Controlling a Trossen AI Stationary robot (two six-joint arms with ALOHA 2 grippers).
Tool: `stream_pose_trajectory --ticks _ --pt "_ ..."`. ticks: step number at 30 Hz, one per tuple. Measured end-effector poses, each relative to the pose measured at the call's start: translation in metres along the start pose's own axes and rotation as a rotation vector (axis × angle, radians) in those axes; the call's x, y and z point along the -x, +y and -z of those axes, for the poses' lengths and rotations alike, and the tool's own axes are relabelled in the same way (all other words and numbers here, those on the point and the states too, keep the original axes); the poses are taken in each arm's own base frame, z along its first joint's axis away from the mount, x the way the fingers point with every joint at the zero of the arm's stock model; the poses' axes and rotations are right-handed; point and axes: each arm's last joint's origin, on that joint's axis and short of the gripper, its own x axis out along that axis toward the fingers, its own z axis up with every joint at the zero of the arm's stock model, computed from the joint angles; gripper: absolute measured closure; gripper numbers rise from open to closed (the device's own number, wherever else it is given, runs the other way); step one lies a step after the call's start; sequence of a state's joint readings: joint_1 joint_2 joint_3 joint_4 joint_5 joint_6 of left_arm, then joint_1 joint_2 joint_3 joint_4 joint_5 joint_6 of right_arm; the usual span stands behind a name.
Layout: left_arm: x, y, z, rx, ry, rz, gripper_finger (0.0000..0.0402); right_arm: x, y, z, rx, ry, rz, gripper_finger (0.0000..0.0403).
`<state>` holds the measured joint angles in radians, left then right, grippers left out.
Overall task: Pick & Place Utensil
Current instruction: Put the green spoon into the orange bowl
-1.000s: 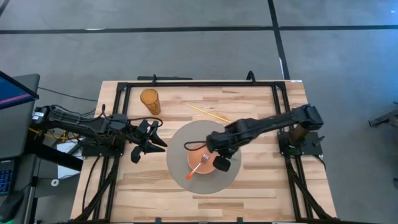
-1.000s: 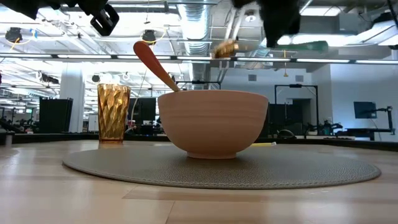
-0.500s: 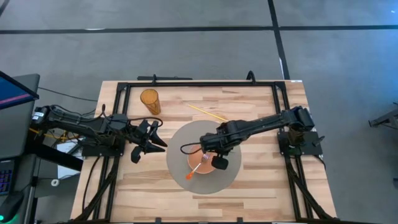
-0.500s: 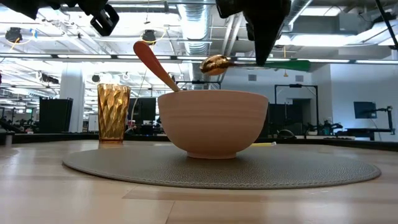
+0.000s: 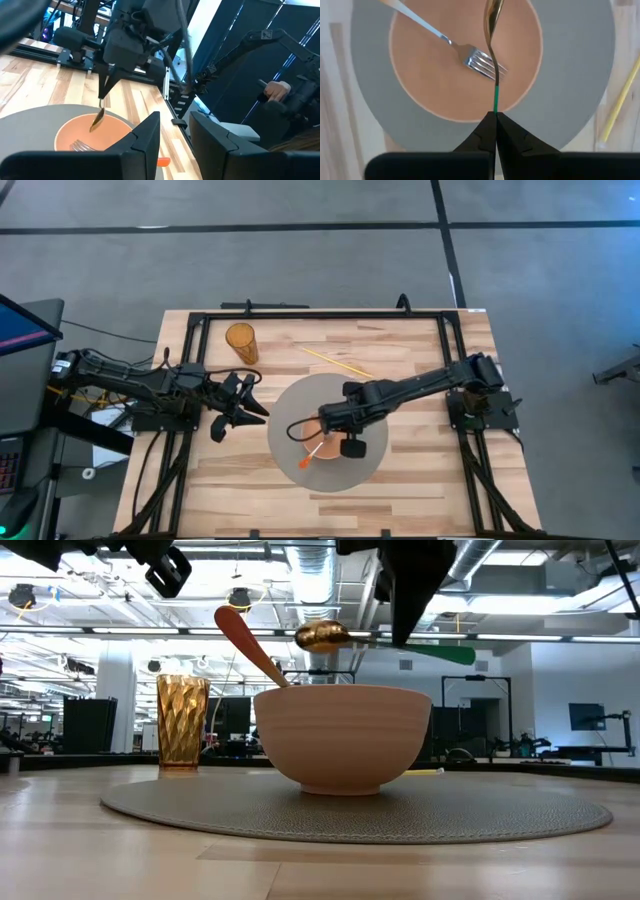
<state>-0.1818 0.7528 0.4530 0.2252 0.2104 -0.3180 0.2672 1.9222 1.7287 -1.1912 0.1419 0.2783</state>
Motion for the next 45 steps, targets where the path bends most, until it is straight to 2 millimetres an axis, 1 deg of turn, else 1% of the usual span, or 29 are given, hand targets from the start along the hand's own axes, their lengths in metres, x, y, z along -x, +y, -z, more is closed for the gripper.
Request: stream_pose_trajectory --ticks 5,10,13,17,19,22,25,29,31,36,38,41,45 --pt "0.000 0.000 0.000 0.000 0.000 0.000 0.0295 -0.011 0.001 -0.001 0.002 0.042 -0.009 0.0403" --pt "0.000 0.000 0.000 0.000 0.001 -0.001 0.0295 -0.011 0.001 -0.001 0.007 0.042 -0.001 0.0403" --pt "0.000 0.000 0.000 0.000 0.000 0.000 0.0295 -0.011 0.001 -0.002 0.045 0.038 -0.002 0.0403" --pt "0.000 0.000 0.000 0.000 0.001 -0.001 0.0295 -0.012 -0.002 -0.007 0.061 0.000 -0.015 0.0403" --pt "0.000 0.000 0.000 0.000 0.001 0.000 0.0295 -0.013 -0.004 -0.008 0.050 0.011 -0.076 0.0403" --pt "0.000 0.000 0.000 0.000 0.001 -0.001 0.0295 -0.014 -0.006 -0.004 0.028 0.084 -0.186 0.0403" --pt "0.000 0.000 0.000 0.000 0.001 0.000 0.0295 -0.012 -0.009 -0.003 -0.027 0.126 -0.247 0.0403" --pt "0.000 0.000 0.000 0.000 0.000 -0.001 0.0295 0.004 -0.020 -0.005 -0.129 0.185 -0.297 0.0403" --pt "0.000 0.001 -0.001 0.000 -0.005 -0.006 0.0295 0.008 -0.026 -0.003 -0.201 0.237 -0.309 0.0403" --pt "0.002 0.007 -0.003 0.001 -0.022 -0.038 0.0295 0.012 -0.039 -0.005 -0.365 0.287 -0.367 0.0403" --pt "0.002 0.010 -0.004 0.002 -0.030 -0.054 0.0295 0.007 -0.040 -0.007 -0.414 0.308 -0.395 0.0403" --pt "0.003 0.013 -0.005 0.003 -0.037 -0.073 0.0295 -0.008 -0.041 -0.009 -0.477 0.381 -0.415 0.0403" --pt "0.003 0.014 -0.006 0.004 -0.040 -0.079 0.0295 -0.031 -0.043 -0.015 -0.483 0.444 -0.461 0.0403"
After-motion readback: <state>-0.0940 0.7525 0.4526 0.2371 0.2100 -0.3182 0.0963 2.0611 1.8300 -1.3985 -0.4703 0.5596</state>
